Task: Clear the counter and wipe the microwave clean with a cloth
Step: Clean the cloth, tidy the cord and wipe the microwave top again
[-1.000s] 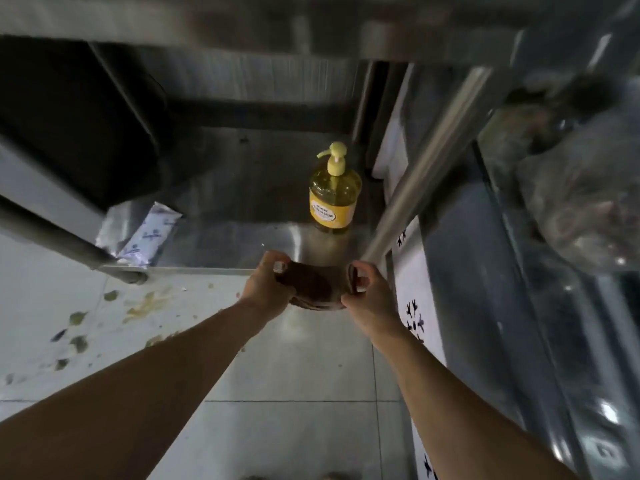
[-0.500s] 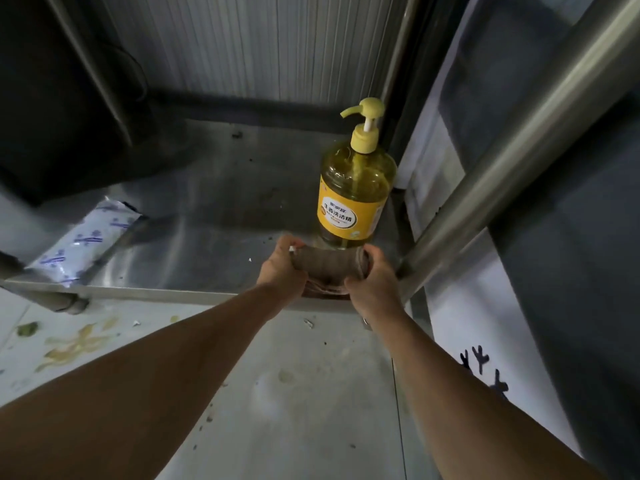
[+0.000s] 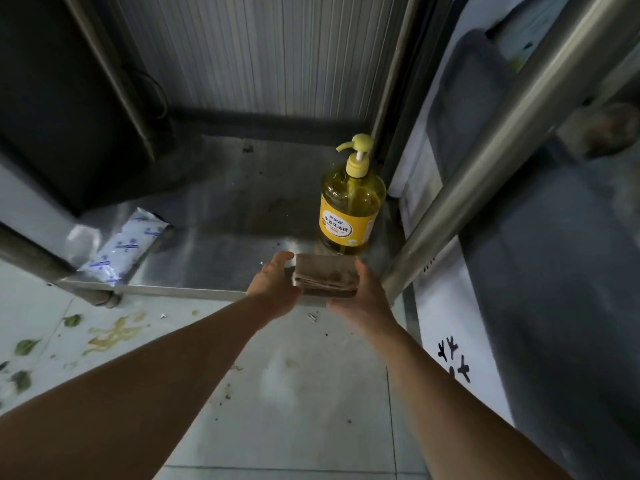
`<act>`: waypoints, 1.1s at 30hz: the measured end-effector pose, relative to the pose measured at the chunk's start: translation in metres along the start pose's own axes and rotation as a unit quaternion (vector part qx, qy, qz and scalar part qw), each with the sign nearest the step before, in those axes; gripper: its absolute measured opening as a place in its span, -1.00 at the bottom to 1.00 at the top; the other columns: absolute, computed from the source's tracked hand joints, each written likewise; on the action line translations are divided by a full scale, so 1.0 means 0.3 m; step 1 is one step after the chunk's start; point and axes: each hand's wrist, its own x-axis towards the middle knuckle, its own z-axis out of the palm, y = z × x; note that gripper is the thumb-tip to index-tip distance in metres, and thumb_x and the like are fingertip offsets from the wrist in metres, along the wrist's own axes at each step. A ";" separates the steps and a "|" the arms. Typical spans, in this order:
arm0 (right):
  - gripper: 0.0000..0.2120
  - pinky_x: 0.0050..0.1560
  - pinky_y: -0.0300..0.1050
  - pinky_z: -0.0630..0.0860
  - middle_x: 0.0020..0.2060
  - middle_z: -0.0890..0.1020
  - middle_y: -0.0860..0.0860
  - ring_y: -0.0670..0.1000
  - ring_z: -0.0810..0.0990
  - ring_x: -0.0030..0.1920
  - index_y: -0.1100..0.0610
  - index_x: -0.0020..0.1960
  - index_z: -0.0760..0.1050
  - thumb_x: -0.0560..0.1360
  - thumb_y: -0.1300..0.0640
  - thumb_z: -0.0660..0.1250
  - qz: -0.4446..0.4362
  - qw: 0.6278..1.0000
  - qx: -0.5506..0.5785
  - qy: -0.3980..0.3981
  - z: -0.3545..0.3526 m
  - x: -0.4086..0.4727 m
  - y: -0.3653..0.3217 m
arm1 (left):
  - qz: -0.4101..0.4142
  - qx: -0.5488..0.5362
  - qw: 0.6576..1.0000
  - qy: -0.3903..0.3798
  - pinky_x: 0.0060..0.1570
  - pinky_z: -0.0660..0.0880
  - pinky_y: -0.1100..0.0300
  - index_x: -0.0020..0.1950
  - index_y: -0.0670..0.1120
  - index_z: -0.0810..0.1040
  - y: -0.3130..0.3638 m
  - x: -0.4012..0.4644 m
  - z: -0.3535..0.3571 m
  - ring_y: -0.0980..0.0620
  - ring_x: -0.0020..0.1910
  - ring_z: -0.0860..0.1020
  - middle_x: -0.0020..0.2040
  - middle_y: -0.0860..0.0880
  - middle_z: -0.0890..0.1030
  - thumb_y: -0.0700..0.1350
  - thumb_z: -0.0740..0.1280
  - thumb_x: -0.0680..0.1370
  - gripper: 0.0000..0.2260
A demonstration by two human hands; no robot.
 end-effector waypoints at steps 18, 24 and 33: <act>-0.29 -0.27 -0.49 0.29 0.00 0.38 -0.17 -0.23 0.36 -0.05 0.00 0.39 0.25 0.33 0.09 0.51 -0.031 0.999 -0.025 -0.011 -0.502 -0.851 -0.681 | -0.019 -0.088 0.995 -0.030 0.02 0.44 0.20 0.39 -0.03 0.25 0.475 -0.844 -0.670 -0.06 0.17 0.48 0.28 -0.07 0.46 -0.17 0.39 0.49 -0.47; -0.22 0.31 -0.03 0.35 0.32 0.33 0.05 0.07 0.33 0.35 0.04 0.45 0.18 0.35 0.17 0.50 -0.039 0.998 -0.051 -0.017 -0.659 -1.078 -0.911 | 0.018 -0.023 0.999 -0.022 0.04 0.45 0.18 0.39 -0.06 0.26 0.641 -1.039 -0.894 -0.07 0.18 0.48 0.26 -0.10 0.46 -0.12 0.39 0.49 -0.48; -0.16 0.40 -0.06 0.28 0.41 0.27 0.02 0.03 0.26 0.41 0.01 0.48 0.13 0.34 0.14 0.50 -0.104 0.988 -0.114 0.033 -0.926 -1.259 -1.237 | 0.060 -0.050 0.997 -0.012 0.11 0.48 0.14 0.37 -0.04 0.28 0.913 -1.185 -1.201 -0.05 0.10 0.52 0.17 -0.07 0.48 -0.19 0.45 0.43 -0.43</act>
